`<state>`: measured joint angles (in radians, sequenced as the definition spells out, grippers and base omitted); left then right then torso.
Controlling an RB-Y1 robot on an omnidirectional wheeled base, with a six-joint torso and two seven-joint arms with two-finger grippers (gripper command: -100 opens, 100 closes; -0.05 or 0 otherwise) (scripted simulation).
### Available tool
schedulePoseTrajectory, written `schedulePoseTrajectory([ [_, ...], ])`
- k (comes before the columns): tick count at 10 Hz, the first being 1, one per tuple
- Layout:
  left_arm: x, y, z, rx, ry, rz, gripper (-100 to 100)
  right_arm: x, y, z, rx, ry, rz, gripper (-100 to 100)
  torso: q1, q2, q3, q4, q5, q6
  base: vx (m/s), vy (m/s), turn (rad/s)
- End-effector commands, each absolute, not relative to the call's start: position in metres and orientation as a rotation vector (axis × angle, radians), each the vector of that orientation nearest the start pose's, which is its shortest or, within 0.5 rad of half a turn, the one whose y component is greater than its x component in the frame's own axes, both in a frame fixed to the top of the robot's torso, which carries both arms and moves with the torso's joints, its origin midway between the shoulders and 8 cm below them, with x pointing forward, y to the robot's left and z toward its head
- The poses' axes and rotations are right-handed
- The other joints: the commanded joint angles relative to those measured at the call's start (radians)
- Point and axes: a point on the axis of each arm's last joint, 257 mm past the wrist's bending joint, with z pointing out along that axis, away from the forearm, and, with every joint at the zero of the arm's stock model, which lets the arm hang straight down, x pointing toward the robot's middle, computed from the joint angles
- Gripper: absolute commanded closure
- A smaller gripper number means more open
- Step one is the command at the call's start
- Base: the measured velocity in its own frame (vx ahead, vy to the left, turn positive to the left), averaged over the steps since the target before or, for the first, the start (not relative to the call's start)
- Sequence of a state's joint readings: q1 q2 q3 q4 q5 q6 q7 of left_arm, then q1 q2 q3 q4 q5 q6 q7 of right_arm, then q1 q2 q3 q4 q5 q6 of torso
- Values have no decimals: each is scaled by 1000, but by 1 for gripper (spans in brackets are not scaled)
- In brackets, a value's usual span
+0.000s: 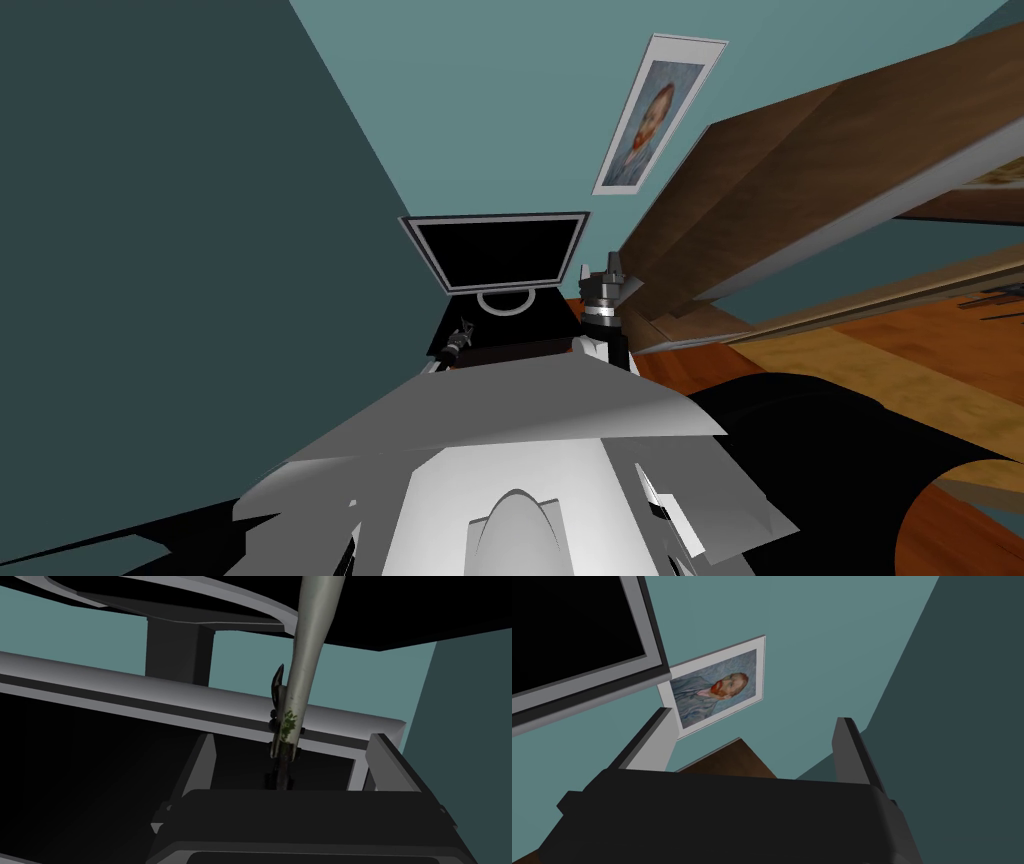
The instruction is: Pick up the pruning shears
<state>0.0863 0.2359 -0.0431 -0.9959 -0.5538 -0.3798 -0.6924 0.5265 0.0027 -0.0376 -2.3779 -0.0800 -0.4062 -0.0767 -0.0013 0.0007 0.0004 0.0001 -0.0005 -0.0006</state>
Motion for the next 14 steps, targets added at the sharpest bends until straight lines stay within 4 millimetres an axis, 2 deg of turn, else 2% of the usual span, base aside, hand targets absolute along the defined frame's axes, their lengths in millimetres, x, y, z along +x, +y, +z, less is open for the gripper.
schedulePoseTrajectory([
  [1, 441, 284, -455, -7, 1928, -226, -100, 334, -301, 43, 745, 551, 1377, 0, 0, 0, 0, 0, 0, 0, -20, -27, 23],
  [2, 434, 287, -467, -17, 1955, -222, -100, 334, -301, 43, 745, 551, 1377, 0, -1, 0, 0, 0, 0, 0, -15, -25, 9],
  [4, 456, 291, -458, 5, 1926, -225, -100, 334, -301, 43, 745, 551, 1377, 0, -1, 0, 0, 0, 0, 0, -18, -29, 30],
  [5, 449, 293, -470, -5, 1954, -222, -100, 334, -301, 43, 745, 551, 1377, 0, -1, 0, 0, 0, 0, 0, -18, -26, 11],
  [6, 464, 293, -458, 10, 1925, -227, -100, 334, -301, 43, 745, 551, 1377, 0, -1, 0, 0, 0, 0, 0, -19, -23, 21],
  [8, 455, 296, -472, -2, 1957, -223, -100, 334, -301, 43, 745, 551, 1377, 0, 0, 0, 0, 0, 0, 0, -8, -16, 6],
  [9, 467, 297, -463, 9, 1936, -228, -100, 334, -301, 43, 745, 551, 1377, 0, 0, 0, 0, 0, 0, 0, -12, -19, 23],
  [10, 461, 299, -472, 1, 1958, -226, -100, 334, -301, 43, 745, 551, 1377, 0, 0, 0, 0, 0, 0, 0, -11, -18, 13],
  [11, 475, 298, -461, 12, 1932, -232, -100, 334, -301, 43, 745, 551, 1377, 0, 0, 0, 0, 0, 0, 0, -19, -19, 24],
  [13, 468, 300, -472, 2, 1957, -230, -100, 334, -301, 43, 745, 551, 1377, 0, 0, 0, 0, 0, 0, 0, -11, -14, 5],
  [14, 485, 298, -457, 17, 1922, -238, -100, 334, -301, 43, 745, 551, 1377, 0, 0, 0, 0, 0, 0, 0, -10, -17, 26],
])
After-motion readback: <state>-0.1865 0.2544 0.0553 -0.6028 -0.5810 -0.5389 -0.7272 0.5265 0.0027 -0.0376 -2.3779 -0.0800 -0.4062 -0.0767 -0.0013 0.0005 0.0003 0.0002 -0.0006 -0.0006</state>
